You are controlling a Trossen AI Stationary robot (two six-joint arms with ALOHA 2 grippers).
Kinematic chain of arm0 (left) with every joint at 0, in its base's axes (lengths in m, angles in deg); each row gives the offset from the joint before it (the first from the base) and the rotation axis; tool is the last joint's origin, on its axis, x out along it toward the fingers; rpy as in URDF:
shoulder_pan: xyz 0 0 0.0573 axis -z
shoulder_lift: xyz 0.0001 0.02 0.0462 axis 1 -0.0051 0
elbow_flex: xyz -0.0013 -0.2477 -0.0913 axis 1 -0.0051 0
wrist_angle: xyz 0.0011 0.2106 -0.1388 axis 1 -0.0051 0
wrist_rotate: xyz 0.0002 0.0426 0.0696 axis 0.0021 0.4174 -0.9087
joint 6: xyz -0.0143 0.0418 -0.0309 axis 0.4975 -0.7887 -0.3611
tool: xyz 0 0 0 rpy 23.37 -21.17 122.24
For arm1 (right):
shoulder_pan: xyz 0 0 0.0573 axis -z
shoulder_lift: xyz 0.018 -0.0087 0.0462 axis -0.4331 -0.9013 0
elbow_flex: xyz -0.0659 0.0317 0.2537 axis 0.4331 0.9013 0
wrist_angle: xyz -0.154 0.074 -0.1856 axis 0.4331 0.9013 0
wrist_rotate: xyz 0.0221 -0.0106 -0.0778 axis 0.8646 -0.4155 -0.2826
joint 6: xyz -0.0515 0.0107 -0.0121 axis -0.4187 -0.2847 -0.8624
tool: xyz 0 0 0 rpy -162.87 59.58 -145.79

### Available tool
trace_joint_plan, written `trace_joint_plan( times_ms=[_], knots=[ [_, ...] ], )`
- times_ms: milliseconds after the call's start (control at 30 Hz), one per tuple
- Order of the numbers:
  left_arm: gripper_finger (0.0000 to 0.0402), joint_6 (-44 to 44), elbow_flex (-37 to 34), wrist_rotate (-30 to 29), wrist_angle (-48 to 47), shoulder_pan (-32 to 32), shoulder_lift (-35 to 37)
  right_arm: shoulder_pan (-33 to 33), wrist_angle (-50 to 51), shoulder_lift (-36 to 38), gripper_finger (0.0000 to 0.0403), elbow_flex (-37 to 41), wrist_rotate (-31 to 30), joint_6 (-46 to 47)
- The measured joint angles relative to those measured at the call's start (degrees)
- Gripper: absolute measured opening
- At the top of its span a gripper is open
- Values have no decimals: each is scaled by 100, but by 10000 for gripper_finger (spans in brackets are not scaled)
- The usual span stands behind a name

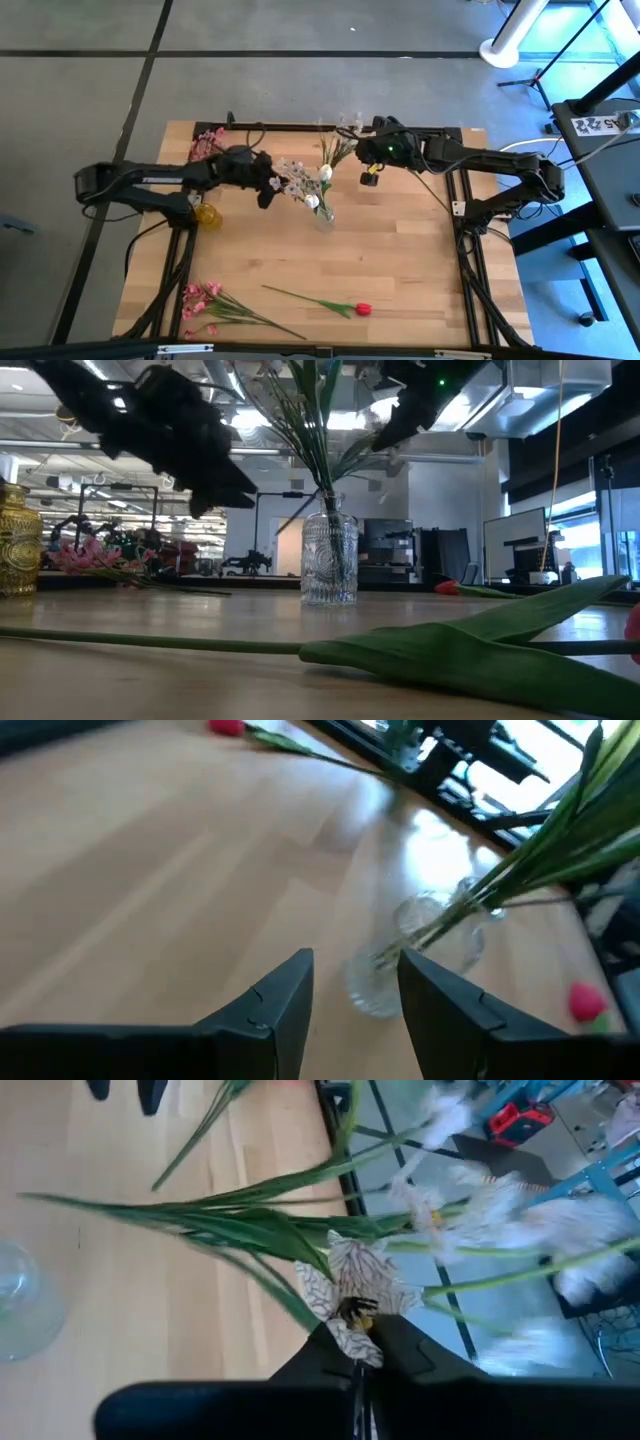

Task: Sort flowers into vase by color
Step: Put the white flower into the transparent vase

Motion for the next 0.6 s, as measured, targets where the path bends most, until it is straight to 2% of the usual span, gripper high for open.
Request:
trace_joint_plan(
  times_ms=[100,200,300,467,600],
  knots=[
    [144,552,146,282,410,-3,-555,0,-2,-41,5,0,-53,-24],
    [144,809,221,256,666,-7,-1005,1,-15,-52,8,0,-78,-114],
    [144,854,296,118,1030,-7,-1328,0,-88,-83,10,0,-1,-116],
    [144,821,453,555,1818,96,-1716,0,-154,-116,7,-2,0,-113],
    [144,860,639,428,1746,208,-2014,0,-263,-133,10,-2,1,-102]
  ],
)
